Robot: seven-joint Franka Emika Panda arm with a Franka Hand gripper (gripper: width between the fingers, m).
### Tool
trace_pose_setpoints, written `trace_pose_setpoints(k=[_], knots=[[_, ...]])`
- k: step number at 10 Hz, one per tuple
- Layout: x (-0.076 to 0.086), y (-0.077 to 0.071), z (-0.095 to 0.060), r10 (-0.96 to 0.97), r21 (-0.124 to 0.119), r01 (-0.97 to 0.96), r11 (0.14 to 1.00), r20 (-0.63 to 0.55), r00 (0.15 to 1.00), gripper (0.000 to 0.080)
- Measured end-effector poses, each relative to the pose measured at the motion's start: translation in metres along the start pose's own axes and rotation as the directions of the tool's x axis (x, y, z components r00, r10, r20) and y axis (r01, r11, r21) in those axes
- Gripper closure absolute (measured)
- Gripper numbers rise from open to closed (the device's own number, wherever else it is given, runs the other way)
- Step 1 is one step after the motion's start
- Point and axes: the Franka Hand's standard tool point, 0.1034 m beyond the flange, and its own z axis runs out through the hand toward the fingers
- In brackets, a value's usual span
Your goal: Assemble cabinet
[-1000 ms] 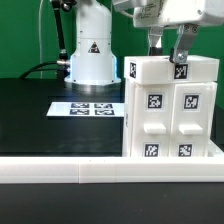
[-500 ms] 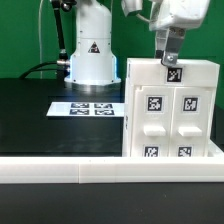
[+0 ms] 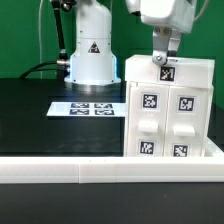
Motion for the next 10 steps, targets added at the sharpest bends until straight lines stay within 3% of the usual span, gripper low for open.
trace_pose_setpoints(k=[5,6,10], knots=[[-0.0041,-0.0045,0.0012,0.154,0.025,-0.155,0.988,0.021,0.988,0.0241],[-0.0042,-0.0047,0.0017,0.154,0.025,-0.155,0.988,0.022,0.988,0.0067],[-0.0045,-0.0051,0.003,0.154,0.026,-0.155,0.988,0.023,0.988,0.0004]])
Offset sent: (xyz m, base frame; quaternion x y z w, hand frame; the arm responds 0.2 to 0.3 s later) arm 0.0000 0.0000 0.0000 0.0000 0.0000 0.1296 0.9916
